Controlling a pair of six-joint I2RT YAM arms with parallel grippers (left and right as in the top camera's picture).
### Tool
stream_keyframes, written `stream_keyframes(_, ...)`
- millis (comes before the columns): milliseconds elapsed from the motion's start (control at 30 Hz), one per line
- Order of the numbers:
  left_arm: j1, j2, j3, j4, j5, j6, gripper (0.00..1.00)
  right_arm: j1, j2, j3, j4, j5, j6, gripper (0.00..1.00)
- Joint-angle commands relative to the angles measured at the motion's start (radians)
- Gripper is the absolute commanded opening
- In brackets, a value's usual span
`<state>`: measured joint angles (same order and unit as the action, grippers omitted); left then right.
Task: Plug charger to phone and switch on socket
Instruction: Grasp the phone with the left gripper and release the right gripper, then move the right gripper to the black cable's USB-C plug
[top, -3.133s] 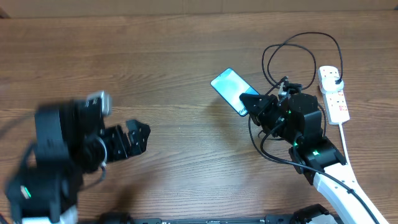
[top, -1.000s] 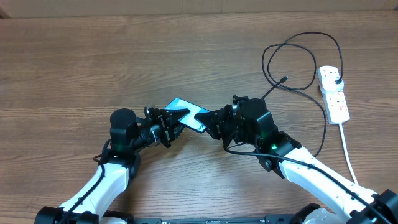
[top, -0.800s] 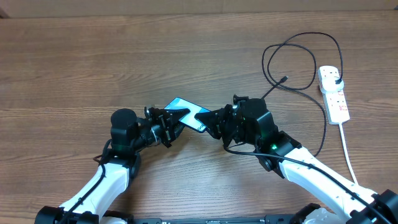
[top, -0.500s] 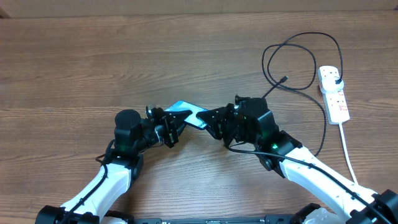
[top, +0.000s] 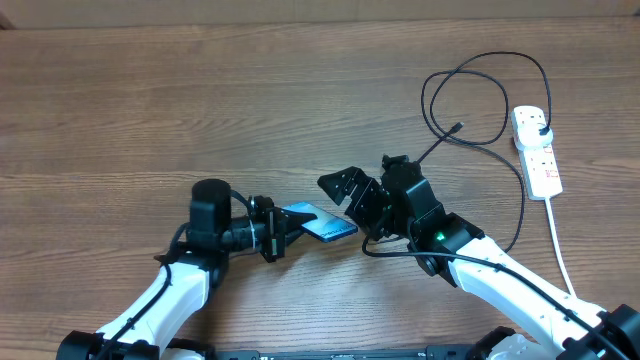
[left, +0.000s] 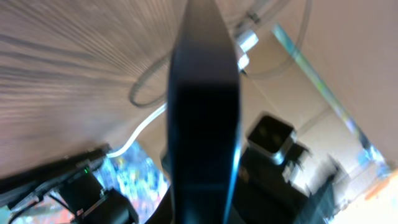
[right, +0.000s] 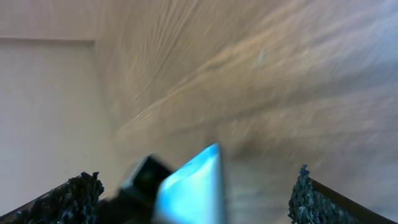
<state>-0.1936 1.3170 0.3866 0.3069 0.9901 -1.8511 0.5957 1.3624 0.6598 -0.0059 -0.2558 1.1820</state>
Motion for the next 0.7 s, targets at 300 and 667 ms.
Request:
stream_keyframes(300, 0.176, 0.015, 0.141, 0.1, 0.003, -0.034, 0.04, -0.115, -0.026, 0.302, -0.489, 0.431, -0.327, 0.83)
stream_keyframes(667, 0.135, 0.431, 0.604, 0.097, 0.301, 0.114, 0.04, -0.386, 0.202, 0.578, -0.772, 0.485, -0.324, 0.83)
